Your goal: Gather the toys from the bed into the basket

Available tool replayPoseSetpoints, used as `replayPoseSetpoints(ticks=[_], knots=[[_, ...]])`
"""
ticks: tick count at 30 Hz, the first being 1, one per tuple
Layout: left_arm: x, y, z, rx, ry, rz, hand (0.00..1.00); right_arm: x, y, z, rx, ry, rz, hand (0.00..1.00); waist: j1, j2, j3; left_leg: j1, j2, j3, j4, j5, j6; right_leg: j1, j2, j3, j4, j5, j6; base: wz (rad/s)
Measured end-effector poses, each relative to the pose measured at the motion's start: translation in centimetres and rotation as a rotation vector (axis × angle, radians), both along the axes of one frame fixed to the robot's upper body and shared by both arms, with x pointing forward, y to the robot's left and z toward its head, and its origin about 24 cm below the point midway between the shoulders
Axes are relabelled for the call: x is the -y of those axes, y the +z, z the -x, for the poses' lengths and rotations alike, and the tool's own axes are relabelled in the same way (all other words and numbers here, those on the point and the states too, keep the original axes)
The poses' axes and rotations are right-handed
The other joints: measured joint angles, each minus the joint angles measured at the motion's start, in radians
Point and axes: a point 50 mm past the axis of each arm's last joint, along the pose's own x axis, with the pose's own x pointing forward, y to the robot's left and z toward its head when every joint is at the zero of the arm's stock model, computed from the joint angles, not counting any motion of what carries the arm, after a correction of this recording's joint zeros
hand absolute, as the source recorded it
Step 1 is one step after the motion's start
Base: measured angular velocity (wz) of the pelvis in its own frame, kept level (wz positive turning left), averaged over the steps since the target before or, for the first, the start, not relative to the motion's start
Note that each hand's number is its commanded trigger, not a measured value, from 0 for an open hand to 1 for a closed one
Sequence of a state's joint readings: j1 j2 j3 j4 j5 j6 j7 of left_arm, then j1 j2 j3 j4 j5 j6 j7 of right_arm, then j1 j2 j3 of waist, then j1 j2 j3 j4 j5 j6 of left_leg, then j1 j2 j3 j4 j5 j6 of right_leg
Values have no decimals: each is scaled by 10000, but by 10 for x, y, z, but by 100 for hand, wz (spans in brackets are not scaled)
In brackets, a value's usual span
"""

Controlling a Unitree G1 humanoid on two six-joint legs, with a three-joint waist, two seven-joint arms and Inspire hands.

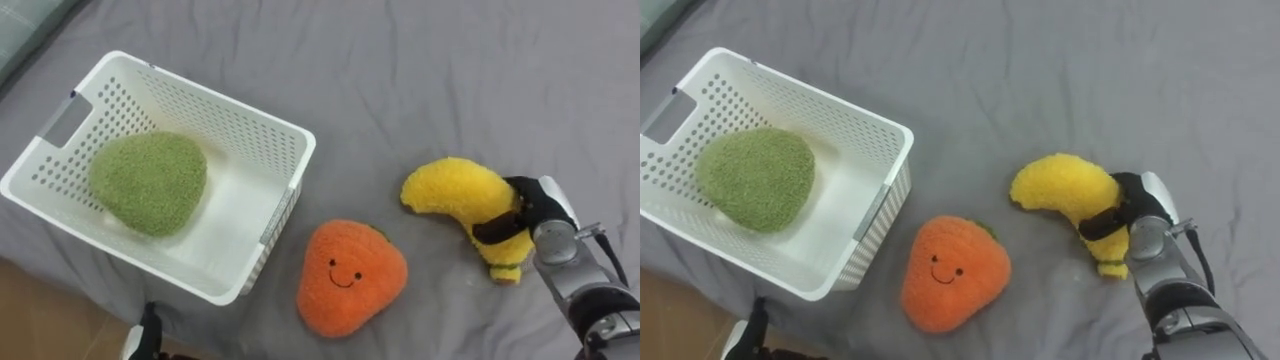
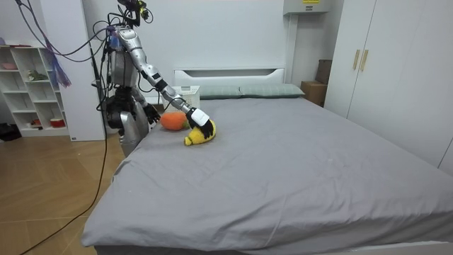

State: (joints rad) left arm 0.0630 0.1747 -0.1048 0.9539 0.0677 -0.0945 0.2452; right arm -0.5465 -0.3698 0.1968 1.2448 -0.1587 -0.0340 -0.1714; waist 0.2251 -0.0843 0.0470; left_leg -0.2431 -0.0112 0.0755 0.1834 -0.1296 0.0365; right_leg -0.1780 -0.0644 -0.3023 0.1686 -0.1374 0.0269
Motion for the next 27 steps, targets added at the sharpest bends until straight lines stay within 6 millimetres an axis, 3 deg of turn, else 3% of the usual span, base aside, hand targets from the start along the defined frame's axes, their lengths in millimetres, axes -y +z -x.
replayPoseSetpoints(ticks=[21,27], knots=[[3,-1,-1,-118,-76,481,0,0,1,-1,34,93,-303,100,-103,234,-54,-26,-2,61,44,12,21,-20,-39,3,54,0,0,0],[-2,-3,5,-255,233,428,0,-11,19,-16,1132,722,-201,100,-256,191,-81,260,16,106,41,14,24,169,-46,0,154,0,0,-2]])
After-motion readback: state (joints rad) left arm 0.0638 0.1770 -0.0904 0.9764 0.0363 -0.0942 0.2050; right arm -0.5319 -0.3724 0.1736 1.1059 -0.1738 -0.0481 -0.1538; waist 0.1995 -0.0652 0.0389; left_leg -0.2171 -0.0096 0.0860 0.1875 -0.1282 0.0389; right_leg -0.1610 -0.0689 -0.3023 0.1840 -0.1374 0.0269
